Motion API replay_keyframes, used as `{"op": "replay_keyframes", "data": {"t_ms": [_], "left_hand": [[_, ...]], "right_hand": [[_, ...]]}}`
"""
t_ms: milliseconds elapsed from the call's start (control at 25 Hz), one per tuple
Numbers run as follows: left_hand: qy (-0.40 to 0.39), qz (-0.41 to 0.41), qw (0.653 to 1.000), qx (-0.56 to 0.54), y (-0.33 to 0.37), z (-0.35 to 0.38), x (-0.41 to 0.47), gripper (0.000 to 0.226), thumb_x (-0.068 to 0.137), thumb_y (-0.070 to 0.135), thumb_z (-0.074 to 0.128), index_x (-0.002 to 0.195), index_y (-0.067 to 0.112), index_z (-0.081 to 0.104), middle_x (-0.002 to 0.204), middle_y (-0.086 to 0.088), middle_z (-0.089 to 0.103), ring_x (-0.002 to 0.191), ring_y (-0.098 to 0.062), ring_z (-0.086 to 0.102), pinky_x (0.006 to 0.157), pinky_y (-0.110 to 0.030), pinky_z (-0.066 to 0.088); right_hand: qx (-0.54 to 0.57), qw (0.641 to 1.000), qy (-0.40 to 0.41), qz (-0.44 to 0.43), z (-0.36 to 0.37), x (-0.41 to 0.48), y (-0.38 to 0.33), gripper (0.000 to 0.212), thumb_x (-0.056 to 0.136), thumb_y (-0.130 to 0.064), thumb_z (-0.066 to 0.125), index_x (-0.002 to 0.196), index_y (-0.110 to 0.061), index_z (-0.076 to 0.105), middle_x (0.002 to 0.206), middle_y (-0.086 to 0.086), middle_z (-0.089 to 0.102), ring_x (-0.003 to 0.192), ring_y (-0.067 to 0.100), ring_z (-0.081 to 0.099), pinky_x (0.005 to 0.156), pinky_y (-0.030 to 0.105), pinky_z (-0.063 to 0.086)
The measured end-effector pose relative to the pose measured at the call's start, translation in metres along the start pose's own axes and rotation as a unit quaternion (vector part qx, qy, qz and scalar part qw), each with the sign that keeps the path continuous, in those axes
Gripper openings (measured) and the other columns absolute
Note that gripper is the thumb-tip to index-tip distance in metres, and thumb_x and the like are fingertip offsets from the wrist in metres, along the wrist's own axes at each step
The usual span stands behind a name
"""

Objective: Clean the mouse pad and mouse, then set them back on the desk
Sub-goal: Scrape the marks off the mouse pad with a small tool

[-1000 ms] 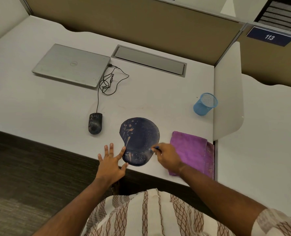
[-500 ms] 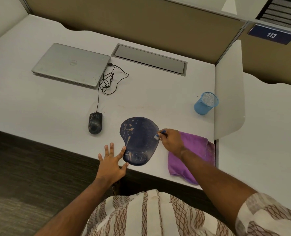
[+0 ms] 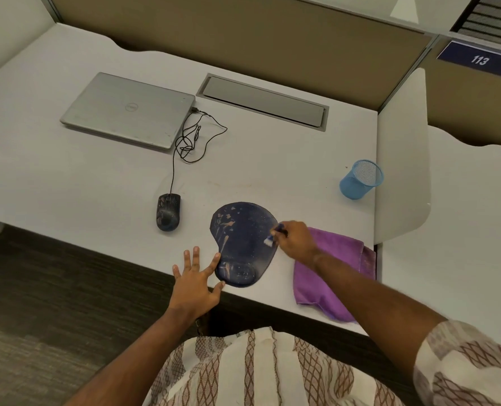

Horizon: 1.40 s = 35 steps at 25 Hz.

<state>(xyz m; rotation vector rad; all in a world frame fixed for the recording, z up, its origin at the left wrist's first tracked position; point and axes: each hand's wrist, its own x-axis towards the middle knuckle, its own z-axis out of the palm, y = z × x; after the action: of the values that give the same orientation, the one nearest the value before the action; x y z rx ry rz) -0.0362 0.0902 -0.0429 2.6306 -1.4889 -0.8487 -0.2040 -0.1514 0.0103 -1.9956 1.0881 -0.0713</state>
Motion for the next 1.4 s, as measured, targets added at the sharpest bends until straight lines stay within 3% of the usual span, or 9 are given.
{"op": "replay_keyframes", "data": {"t_ms": [80, 200, 280, 480, 680, 920, 1120, 1280, 1400], "left_hand": [[-0.004, -0.002, 1.0, 0.001, 0.0, 0.0, 0.0, 0.077, 0.099, 0.067, 0.039, 0.16, 0.046, -0.004, 0.169, -0.013, -0.021, 0.153, -0.035, -0.025, 0.119, -0.059, -0.011], [-0.003, -0.001, 1.0, -0.002, 0.0, 0.0, -0.001, 0.078, 0.099, 0.066, 0.039, 0.161, 0.045, -0.003, 0.169, -0.013, -0.021, 0.153, -0.035, -0.025, 0.119, -0.059, -0.012], [-0.001, 0.0, 1.0, -0.005, -0.001, 0.0, -0.001, 0.078, 0.099, 0.067, 0.039, 0.161, 0.045, -0.002, 0.169, -0.013, -0.021, 0.153, -0.035, -0.025, 0.119, -0.059, -0.011], [0.002, 0.001, 1.0, -0.001, -0.001, 0.0, -0.001, 0.08, 0.091, 0.071, 0.027, 0.161, 0.045, -0.003, 0.169, -0.014, -0.019, 0.153, -0.036, -0.024, 0.12, -0.061, -0.009], [0.0, 0.002, 1.0, -0.006, -0.001, 0.002, 0.001, 0.081, 0.091, 0.07, 0.029, 0.161, 0.044, -0.002, 0.169, -0.014, -0.019, 0.151, -0.035, -0.026, 0.12, -0.063, -0.008], [0.001, -0.003, 1.0, -0.002, 0.0, 0.0, -0.001, 0.08, 0.091, 0.068, 0.03, 0.16, 0.044, -0.004, 0.169, -0.016, -0.016, 0.154, -0.038, -0.02, 0.122, -0.065, -0.003], [0.002, 0.0, 1.0, -0.003, -0.001, 0.001, 0.0, 0.08, 0.092, 0.068, 0.032, 0.16, 0.044, -0.005, 0.169, -0.016, -0.017, 0.154, -0.038, -0.021, 0.121, -0.065, -0.003], [-0.002, -0.004, 1.0, 0.008, 0.001, 0.001, 0.001, 0.078, 0.099, 0.065, 0.039, 0.161, 0.044, -0.003, 0.169, -0.016, -0.017, 0.154, -0.038, -0.021, 0.122, -0.065, -0.003], [-0.001, -0.003, 1.0, 0.009, 0.002, -0.001, 0.001, 0.078, 0.099, 0.064, 0.04, 0.161, 0.044, -0.002, 0.169, -0.016, -0.017, 0.154, -0.039, -0.02, 0.122, -0.065, -0.002]], "right_hand": [[0.001, 0.998, 0.052, 0.018, -0.012, 0.021, 0.001, 0.018, 0.095, -0.012, 0.059, 0.1, -0.004, 0.074, 0.09, 0.002, 0.073, 0.074, 0.007, 0.064, 0.073, 0.021, 0.052], [0.001, 0.996, 0.088, 0.011, -0.012, 0.027, 0.001, 0.02, 0.096, -0.014, 0.057, 0.103, -0.006, 0.075, 0.096, 0.007, 0.075, 0.081, 0.014, 0.066, 0.081, 0.03, 0.055], [0.005, 0.998, 0.058, -0.022, -0.003, 0.008, -0.003, 0.023, 0.098, -0.019, 0.056, 0.102, -0.01, 0.076, 0.092, 0.002, 0.075, 0.079, 0.012, 0.066, 0.077, 0.028, 0.054], [0.018, 0.991, -0.124, -0.039, 0.025, -0.065, -0.013, 0.021, 0.099, -0.023, 0.056, 0.108, -0.014, 0.073, 0.092, -0.006, 0.071, 0.081, 0.01, 0.065, 0.073, 0.02, 0.054], [0.106, 0.992, -0.061, -0.028, 0.019, -0.043, -0.027, 0.018, 0.096, -0.02, 0.061, 0.107, -0.014, 0.074, 0.094, -0.006, 0.074, 0.086, 0.007, 0.068, 0.079, 0.02, 0.057], [-0.065, 0.982, -0.175, -0.02, 0.013, -0.036, -0.016, 0.015, 0.094, -0.018, 0.061, 0.089, -0.008, 0.071, 0.085, 0.006, 0.071, 0.076, 0.019, 0.066, 0.064, 0.022, 0.048], [0.029, 0.994, -0.103, -0.037, 0.018, -0.038, -0.031, 0.017, 0.095, -0.021, 0.062, 0.096, -0.01, 0.075, 0.086, 0.0, 0.073, 0.076, 0.01, 0.067, 0.068, 0.018, 0.052], [-0.072, 0.986, -0.149, -0.014, 0.019, -0.043, -0.015, 0.016, 0.098, -0.02, 0.056, 0.092, -0.01, 0.068, 0.079, 0.0, 0.064, 0.068, 0.01, 0.058, 0.062, 0.019, 0.041], [-0.071, 0.989, -0.126, -0.037, 0.011, -0.041, -0.02, 0.018, 0.098, -0.022, 0.056, 0.086, -0.014, 0.066, 0.071, -0.004, 0.061, 0.062, 0.008, 0.054, 0.059, 0.017, 0.039]]}}
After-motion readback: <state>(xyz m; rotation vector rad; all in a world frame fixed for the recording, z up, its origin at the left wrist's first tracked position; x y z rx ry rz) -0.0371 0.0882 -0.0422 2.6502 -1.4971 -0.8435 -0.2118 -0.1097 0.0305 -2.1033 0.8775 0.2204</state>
